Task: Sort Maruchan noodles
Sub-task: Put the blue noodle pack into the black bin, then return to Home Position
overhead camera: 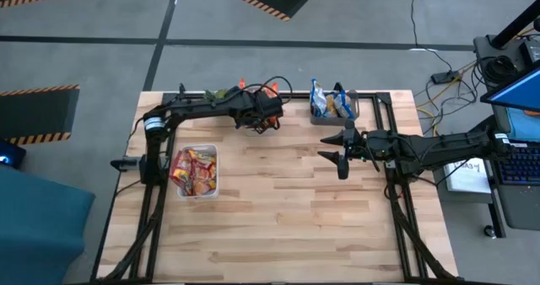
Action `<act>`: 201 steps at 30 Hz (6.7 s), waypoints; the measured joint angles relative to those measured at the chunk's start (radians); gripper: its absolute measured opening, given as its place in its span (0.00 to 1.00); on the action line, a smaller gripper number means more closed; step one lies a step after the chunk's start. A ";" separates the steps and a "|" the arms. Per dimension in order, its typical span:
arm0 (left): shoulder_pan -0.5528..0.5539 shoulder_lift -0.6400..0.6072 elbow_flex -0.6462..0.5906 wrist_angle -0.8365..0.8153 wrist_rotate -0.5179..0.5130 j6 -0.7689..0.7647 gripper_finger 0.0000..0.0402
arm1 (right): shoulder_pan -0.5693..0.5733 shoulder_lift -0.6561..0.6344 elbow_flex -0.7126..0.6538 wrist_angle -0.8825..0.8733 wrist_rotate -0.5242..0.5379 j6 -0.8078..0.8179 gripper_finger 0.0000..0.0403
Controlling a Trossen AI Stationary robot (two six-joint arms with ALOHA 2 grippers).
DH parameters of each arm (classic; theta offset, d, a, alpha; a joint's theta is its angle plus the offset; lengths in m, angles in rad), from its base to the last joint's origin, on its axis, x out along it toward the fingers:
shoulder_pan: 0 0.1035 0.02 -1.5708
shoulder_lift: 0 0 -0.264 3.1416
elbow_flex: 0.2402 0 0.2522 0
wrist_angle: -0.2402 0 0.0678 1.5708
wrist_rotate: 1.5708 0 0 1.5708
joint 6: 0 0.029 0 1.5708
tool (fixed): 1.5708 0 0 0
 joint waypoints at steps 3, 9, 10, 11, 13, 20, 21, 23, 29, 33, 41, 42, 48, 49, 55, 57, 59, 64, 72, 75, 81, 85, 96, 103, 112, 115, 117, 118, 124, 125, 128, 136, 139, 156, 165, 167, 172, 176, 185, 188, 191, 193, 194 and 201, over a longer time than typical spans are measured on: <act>0.000 0.000 -0.032 0.051 0.040 0.026 0.50 | 0.000 0.000 0.000 0.000 0.000 -0.005 0.51; -0.011 -0.001 -0.036 0.052 0.001 0.027 0.19 | 0.000 0.000 0.000 -0.003 0.000 -0.008 0.51; -0.015 -0.004 -0.029 0.048 -0.007 0.027 0.11 | 0.000 0.000 0.000 -0.005 0.000 -0.006 0.51; -0.021 -0.010 -0.019 0.045 -0.017 0.027 0.06 | 0.000 0.000 0.000 -0.008 0.000 0.000 0.51; -0.035 -0.025 0.013 0.039 -0.036 0.036 0.04 | 0.000 0.000 0.000 -0.016 -0.002 0.011 0.51; -0.084 -0.034 0.202 0.121 -0.082 0.130 0.02 | 0.003 -0.022 0.016 -0.084 -0.072 0.054 0.51; -0.087 -0.034 0.220 0.168 -0.082 0.157 0.02 | 0.003 -0.035 0.026 -0.115 -0.091 0.063 0.51; -0.090 -0.034 0.243 0.281 -0.049 0.207 0.02 | 0.005 -0.064 0.038 -0.172 -0.145 0.078 0.51; -0.090 -0.034 0.141 0.817 0.089 0.282 0.02 | 0.070 -0.177 0.034 -0.220 -0.191 0.055 0.51; -0.088 -0.032 -0.023 1.173 0.090 0.286 0.02 | 0.124 -0.245 0.034 -0.216 -0.184 0.016 0.51; -0.086 0.027 -0.224 1.728 0.086 0.197 0.02 | 0.158 -0.308 0.033 -0.172 -0.183 -0.046 0.51; -0.085 0.050 -0.214 1.745 0.085 0.183 0.02 | 0.158 -0.309 0.033 -0.157 -0.183 -0.051 0.51; -0.085 0.231 -0.016 1.706 0.081 0.164 0.02 | 0.158 -0.306 0.032 -0.097 -0.185 -0.108 0.51; -0.085 0.263 0.033 1.690 0.077 0.164 0.02 | 0.158 -0.306 0.033 -0.095 -0.185 -0.118 0.51; -0.078 0.443 0.345 1.435 0.026 0.164 0.02 | 0.158 -0.312 0.037 -0.101 -0.185 -0.153 0.51; -0.076 0.499 0.454 1.336 -0.018 0.159 0.02 | 0.158 -0.313 0.037 -0.110 -0.185 -0.166 0.51; -0.074 0.551 0.555 1.250 -0.084 0.132 0.02 | 0.158 -0.314 0.037 -0.116 -0.185 -0.169 0.51; -0.067 0.612 0.586 1.242 -0.094 0.110 0.09 | 0.158 -0.314 0.038 -0.115 -0.184 -0.168 0.51; -0.064 0.615 0.555 1.264 0.026 0.076 0.19 | 0.158 -0.312 0.038 -0.115 -0.184 -0.156 0.51; -0.064 0.615 0.558 1.253 0.057 0.077 0.24 | 0.158 -0.312 0.038 -0.115 -0.184 -0.156 0.51; -0.092 0.583 0.607 1.059 0.082 0.090 0.34 | 0.158 -0.312 0.038 -0.115 -0.184 -0.158 0.51; -0.127 0.546 0.630 0.880 0.073 0.105 0.38 | 0.158 -0.314 0.039 -0.139 -0.183 -0.172 0.51; -0.284 0.371 0.623 0.473 -0.160 0.514 0.34 | 0.158 -0.363 -0.018 -0.176 -0.183 -0.279 0.51; -0.327 0.289 0.621 0.101 0.110 0.553 0.22 | 0.158 -0.468 -0.132 -0.104 -0.184 -0.364 0.51; -0.341 0.194 0.435 0.048 0.527 0.519 0.06 | 0.158 -0.629 -0.194 -0.100 -0.184 -0.351 0.51; -0.354 0.082 0.235 0.171 0.527 0.491 0.03 | 0.158 -0.676 -0.206 -0.112 -0.185 -0.326 0.51; -0.368 -0.022 0.052 0.325 0.528 0.469 0.02 | 0.158 -0.702 -0.212 -0.124 -0.190 -0.315 0.51; -0.373 -0.082 -0.050 0.409 0.528 0.451 0.02 | 0.158 -0.714 -0.215 -0.115 -0.192 -0.318 0.51; -0.383 -0.467 -0.606 0.875 0.456 0.380 0.02 | 0.158 -0.736 -0.268 -0.110 -0.192 -0.358 0.51; -0.383 -0.528 -0.680 0.933 0.448 0.373 0.02 | 0.158 -0.732 -0.280 -0.097 -0.189 -0.355 0.51; -0.381 -0.718 -0.868 1.099 0.442 0.367 0.02 | 0.158 -0.731 -0.327 -0.026 -0.183 -0.352 0.51; -0.378 -1.158 -1.289 1.425 0.436 0.421 0.02 | 0.158 -0.739 -0.397 0.137 -0.184 -0.404 0.51; -0.378 -1.303 -1.425 1.505 0.425 0.419 0.02 | 0.158 -0.740 -0.402 0.140 -0.182 -0.412 0.51; -0.378 -1.825 -1.695 1.476 0.343 0.473 0.02 | 0.158 -0.740 -0.416 0.142 -0.071 -0.411 0.51; -0.378 -1.979 -1.694 1.285 0.343 0.454 0.02 | 0.158 -0.740 -0.330 0.099 -0.043 -0.467 0.51; -0.378 -1.977 -1.694 1.282 0.343 0.452 0.02 | 0.158 -0.740 -0.318 0.091 -0.049 -0.469 0.51; -0.378 -1.959 -1.695 1.275 0.343 0.464 0.02 | 0.158 -0.740 -0.329 0.094 -0.052 -0.469 0.51; -0.378 -1.948 -1.695 1.273 0.343 0.424 0.02 | 0.158 -0.740 -0.349 0.095 -0.052 -0.453 0.51; -0.378 -1.918 -1.692 1.274 0.343 0.408 0.02 | 0.158 -0.740 -0.399 0.121 -0.053 -0.398 0.51; -0.378 -1.912 -1.692 1.274 0.343 0.408 0.02 | 0.158 -0.740 -0.425 0.137 -0.053 -0.383 0.51; -0.378 -1.905 -1.692 1.274 0.343 0.408 0.02 | 0.158 -0.740 -0.440 0.143 -0.054 -0.383 0.51; -0.378 -1.901 -1.692 1.274 0.343 0.408 0.02 | 0.158 -0.740 -0.441 0.148 -0.058 -0.377 0.51; -0.378 -1.899 -1.692 1.275 0.344 0.408 0.02 | 0.158 -0.740 -0.441 0.149 -0.066 -0.375 0.51; -0.378 -1.893 -1.691 1.275 0.343 0.408 0.02 | 0.158 -0.740 -0.494 0.152 -0.105 -0.389 0.51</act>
